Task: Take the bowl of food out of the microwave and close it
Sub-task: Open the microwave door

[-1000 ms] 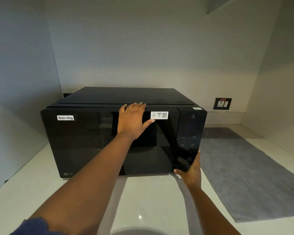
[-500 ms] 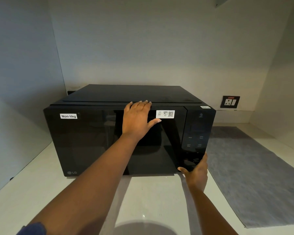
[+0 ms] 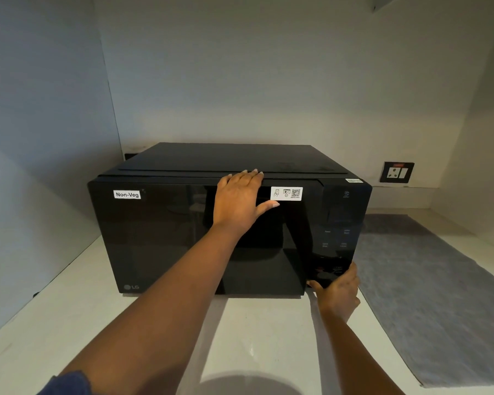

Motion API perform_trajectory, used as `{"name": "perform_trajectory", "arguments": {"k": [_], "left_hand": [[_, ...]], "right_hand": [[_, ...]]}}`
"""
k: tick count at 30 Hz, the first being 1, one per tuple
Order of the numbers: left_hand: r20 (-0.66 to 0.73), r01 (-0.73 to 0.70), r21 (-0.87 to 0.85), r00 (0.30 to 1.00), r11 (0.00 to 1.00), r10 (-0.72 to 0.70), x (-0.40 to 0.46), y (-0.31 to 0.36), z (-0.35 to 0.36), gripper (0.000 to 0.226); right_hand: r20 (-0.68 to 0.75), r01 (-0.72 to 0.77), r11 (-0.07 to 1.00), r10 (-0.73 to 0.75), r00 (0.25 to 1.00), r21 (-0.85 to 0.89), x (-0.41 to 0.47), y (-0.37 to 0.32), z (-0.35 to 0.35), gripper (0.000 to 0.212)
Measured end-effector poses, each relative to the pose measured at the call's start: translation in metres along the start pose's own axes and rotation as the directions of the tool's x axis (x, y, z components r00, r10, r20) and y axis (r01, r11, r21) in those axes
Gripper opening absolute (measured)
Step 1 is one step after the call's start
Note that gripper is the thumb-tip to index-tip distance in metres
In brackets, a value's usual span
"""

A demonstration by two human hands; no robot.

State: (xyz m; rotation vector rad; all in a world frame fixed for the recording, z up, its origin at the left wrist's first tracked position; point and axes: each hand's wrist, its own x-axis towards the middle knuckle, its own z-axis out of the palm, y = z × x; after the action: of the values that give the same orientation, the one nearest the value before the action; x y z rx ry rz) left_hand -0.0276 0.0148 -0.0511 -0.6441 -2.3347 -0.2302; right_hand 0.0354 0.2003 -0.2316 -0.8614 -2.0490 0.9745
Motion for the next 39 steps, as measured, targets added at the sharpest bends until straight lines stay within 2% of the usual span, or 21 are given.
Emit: {"name": "perform_trajectory", "arguments": {"k": [4,8,11,13,16,18,20,22,24,26,28,34,39], "left_hand": [[0.013,0.01,-0.005,1.0,1.0,-0.01,0.0,0.001,-0.001,0.072],[0.012,0.009,-0.017,1.0,1.0,-0.008,-0.002,0.001,-0.002,0.071],[0.007,-0.005,-0.04,1.0,0.999,0.006,-0.006,0.001,-0.005,0.071],[0.016,-0.005,-0.049,1.0,0.999,0.005,-0.008,0.001,-0.007,0.07],[0.024,-0.004,-0.062,1.0,0.998,0.005,-0.01,0.002,-0.01,0.07],[0.022,-0.009,-0.072,1.0,0.997,0.011,-0.011,0.001,-0.012,0.07],[0.022,-0.013,-0.082,1.0,0.997,0.015,-0.013,0.0,-0.013,0.07],[0.022,-0.013,-0.092,1.0,0.996,0.015,-0.014,0.001,-0.013,0.07],[0.017,-0.01,-0.09,1.0,0.996,0.012,-0.015,0.001,-0.014,0.07],[0.016,-0.009,-0.086,1.0,0.996,0.01,-0.016,0.001,-0.015,0.07],[0.024,-0.014,-0.086,1.0,0.996,0.017,-0.019,0.001,-0.017,0.07],[0.011,-0.007,-0.158,1.0,0.987,0.009,-0.027,0.002,-0.026,0.058],[-0.094,0.011,-0.188,0.995,0.982,-0.03,-0.039,0.006,-0.033,0.043]], "right_hand": [[0.036,-0.02,1.0,0.021,0.999,-0.013,0.001,-0.002,-0.001,0.099],[0.097,0.024,0.999,-0.021,0.995,-0.028,-0.002,0.006,-0.006,0.106],[0.085,0.055,0.997,-0.051,0.995,-0.054,-0.004,0.008,-0.01,0.102],[0.019,0.091,0.994,-0.09,0.996,-0.057,0.0,0.001,-0.015,0.095],[-0.171,0.161,0.977,-0.136,0.976,0.14,0.01,-0.029,-0.03,0.078],[-0.299,0.308,0.91,-0.223,0.928,0.277,0.015,-0.059,-0.045,0.065],[-0.36,0.483,0.821,-0.37,0.856,0.304,0.02,-0.091,-0.062,0.053],[-0.293,0.616,0.742,-0.547,0.785,0.264,0.026,-0.12,-0.077,0.045],[-0.113,0.69,0.69,-0.685,0.72,0.216,0.03,-0.142,-0.088,0.04],[0.054,0.718,0.681,-0.73,0.681,0.141,0.033,-0.151,-0.091,0.037],[0.143,0.721,0.685,-0.728,0.67,0.108,0.033,-0.152,-0.091,0.034],[0.129,0.726,0.666,-0.746,0.654,0.172,0.031,-0.148,-0.095,0.03],[0.123,0.778,0.58,-0.813,0.569,0.241,0.028,-0.142,-0.109,0.032]]}}
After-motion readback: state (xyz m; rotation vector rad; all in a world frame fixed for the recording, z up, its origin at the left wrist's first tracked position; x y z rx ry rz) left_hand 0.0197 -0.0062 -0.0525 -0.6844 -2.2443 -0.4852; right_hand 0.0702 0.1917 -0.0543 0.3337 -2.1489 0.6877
